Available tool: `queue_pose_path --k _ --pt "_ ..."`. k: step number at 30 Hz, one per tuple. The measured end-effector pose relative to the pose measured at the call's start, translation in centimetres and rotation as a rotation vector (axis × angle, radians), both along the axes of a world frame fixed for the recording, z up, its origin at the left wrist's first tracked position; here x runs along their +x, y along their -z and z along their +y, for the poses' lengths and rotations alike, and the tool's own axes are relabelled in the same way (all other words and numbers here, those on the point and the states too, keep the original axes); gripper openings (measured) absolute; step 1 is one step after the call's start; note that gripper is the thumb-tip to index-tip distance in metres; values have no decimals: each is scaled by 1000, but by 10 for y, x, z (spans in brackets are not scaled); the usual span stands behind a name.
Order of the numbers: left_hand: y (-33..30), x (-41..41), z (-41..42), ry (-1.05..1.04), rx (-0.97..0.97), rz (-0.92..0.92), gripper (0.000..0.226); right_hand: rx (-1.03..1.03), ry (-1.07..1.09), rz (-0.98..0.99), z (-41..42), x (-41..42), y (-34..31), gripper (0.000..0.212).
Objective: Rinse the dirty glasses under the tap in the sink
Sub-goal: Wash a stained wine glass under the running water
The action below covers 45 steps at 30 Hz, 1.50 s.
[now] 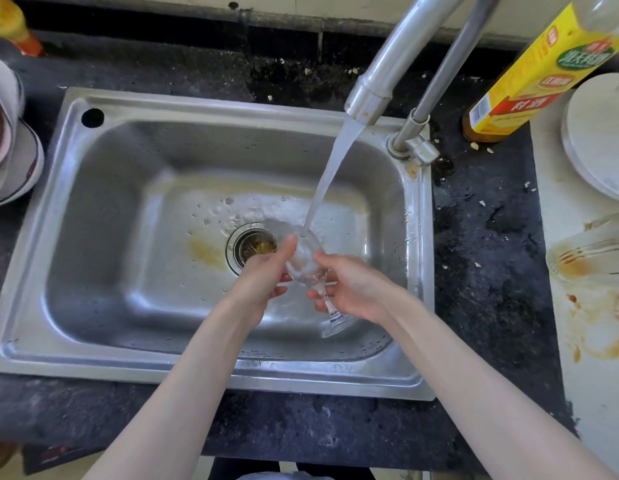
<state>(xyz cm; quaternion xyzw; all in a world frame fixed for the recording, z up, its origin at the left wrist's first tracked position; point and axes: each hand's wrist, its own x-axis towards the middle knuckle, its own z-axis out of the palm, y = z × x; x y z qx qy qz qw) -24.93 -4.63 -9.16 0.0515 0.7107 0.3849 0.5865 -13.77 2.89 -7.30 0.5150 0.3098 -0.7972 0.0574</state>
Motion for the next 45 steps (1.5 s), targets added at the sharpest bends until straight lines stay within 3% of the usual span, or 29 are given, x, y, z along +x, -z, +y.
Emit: queue_pose_path --k 4,9,12,15,18,21,24,29,33,35,37,40,42,45 --pt "6 1 -4 -49 -51 -50 40 5 -104 -89 4 2 0 30" --pt "-8 -1 0 -185 174 61 19 258 -32 -118 2 -1 10 47" --pt "-25 -1 5 2 347 367 28 404 136 -46 6 -5 15 51" --pt "-35 -4 7 244 556 800 39 497 119 -10 13 -8 16 55" --pt "-36 -11 8 505 707 965 33 550 64 -15 18 -9 17 59" --pt "-35 -20 13 802 643 931 25 566 -3 -7 23 -9 17 61" --pt "-36 -23 19 1022 514 784 33 556 -66 0 26 -10 12 56" --pt "-46 -26 24 825 406 649 15 549 -120 164 28 -7 5 56" --pt "-43 -22 23 662 429 685 33 661 -119 146 26 -9 13 54" --pt "-42 -22 23 832 483 703 20 645 -140 150 28 -11 15 65" --pt "-40 -26 24 1062 510 719 25 521 -183 176 32 -10 16 74" --pt "-45 -32 27 1085 373 744 23 447 -261 233 34 -6 18 78" --pt "-47 -29 28 940 351 787 25 532 -223 233 29 -4 20 70" --pt "-46 -23 27 705 384 744 35 713 -146 151 18 -4 17 38"
